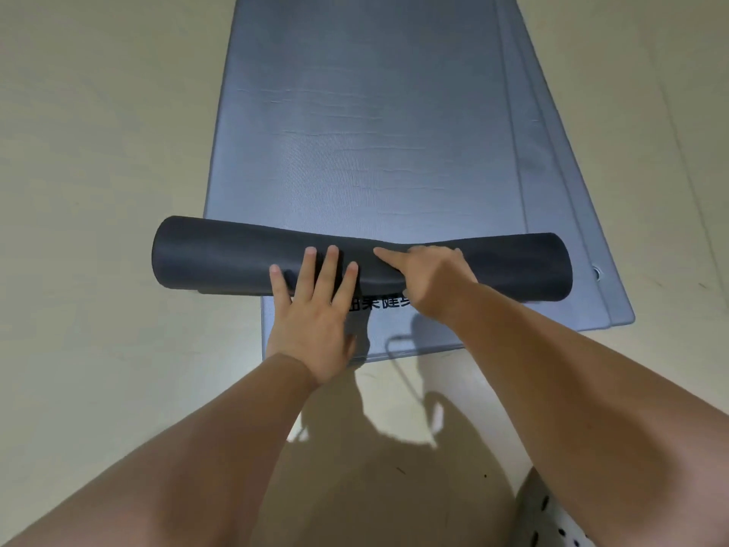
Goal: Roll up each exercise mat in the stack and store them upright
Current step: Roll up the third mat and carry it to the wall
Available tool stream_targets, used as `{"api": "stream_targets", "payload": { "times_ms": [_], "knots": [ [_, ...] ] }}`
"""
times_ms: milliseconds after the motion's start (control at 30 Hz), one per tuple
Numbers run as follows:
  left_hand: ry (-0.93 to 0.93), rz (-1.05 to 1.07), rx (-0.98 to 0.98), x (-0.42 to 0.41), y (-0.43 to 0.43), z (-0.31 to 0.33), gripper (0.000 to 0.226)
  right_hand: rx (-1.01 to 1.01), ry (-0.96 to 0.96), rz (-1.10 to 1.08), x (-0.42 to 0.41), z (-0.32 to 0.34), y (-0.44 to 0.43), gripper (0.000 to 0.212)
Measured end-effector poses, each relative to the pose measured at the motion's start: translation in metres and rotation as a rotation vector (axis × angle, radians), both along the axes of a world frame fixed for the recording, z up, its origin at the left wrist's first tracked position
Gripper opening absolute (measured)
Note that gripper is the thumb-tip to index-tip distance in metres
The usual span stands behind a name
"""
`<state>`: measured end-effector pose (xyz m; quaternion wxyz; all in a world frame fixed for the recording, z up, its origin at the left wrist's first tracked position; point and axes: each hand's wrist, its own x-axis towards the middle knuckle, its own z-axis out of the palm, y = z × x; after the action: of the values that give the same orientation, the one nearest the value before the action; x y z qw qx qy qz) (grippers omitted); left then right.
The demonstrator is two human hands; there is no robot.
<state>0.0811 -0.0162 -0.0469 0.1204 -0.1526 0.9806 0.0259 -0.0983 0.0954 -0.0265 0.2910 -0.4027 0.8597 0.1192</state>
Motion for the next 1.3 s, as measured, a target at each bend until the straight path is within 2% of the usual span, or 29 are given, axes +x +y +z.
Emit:
{"api": "stream_targets", "payload": {
  "times_ms": [233,367,467,567,700,800,933,1000,1100,1200,1300],
  "knots": [
    [0.043,-0.038,0.032,0.035,0.018,-0.013,0.097,0.084,-0.289,0.105,-0.002,0.034,-0.007,0.08],
    [-0.065,-0.004,0.068,0.027,0.019,-0.015,0.11,0.089,-0.362,0.037,-0.002,0.029,0.0,0.085],
    [-0.106,0.02,0.086,0.013,0.015,-0.013,0.118,0.033,-0.331,-0.01,-0.002,0.021,0.002,0.083],
    [-0.107,0.022,0.067,-0.012,0.0,-0.011,0.13,-0.007,-0.188,-0.059,0.008,0.017,0.006,0.077],
    [-0.14,0.005,0.085,-0.052,-0.023,-0.009,0.135,-0.165,0.095,-0.106,0.054,0.006,0.016,0.088],
    [-0.186,0.002,0.103,-0.076,-0.037,-0.009,0.144,-0.197,0.155,-0.174,0.072,-0.015,0.039,0.095],
    [-0.175,0.002,0.126,-0.087,-0.045,-0.008,0.139,-0.125,0.151,-0.11,0.053,-0.036,0.055,0.121],
    [-0.036,-0.019,0.113,-0.08,-0.044,-0.008,0.126,-0.099,0.156,-0.095,0.037,-0.038,0.045,0.136],
    [0.141,-0.09,0.021,-0.05,-0.028,-0.02,0.104,-0.072,0.149,-0.109,0.011,-0.039,0.025,0.146],
    [0.077,-0.075,0.058,-0.029,-0.011,-0.038,0.098,-0.054,0.108,-0.134,-0.017,-0.038,0.01,0.146],
    [-0.048,0.004,0.098,-0.033,-0.011,-0.045,0.115,-0.053,0.076,-0.169,-0.035,-0.035,-0.001,0.145]
  ]
}}
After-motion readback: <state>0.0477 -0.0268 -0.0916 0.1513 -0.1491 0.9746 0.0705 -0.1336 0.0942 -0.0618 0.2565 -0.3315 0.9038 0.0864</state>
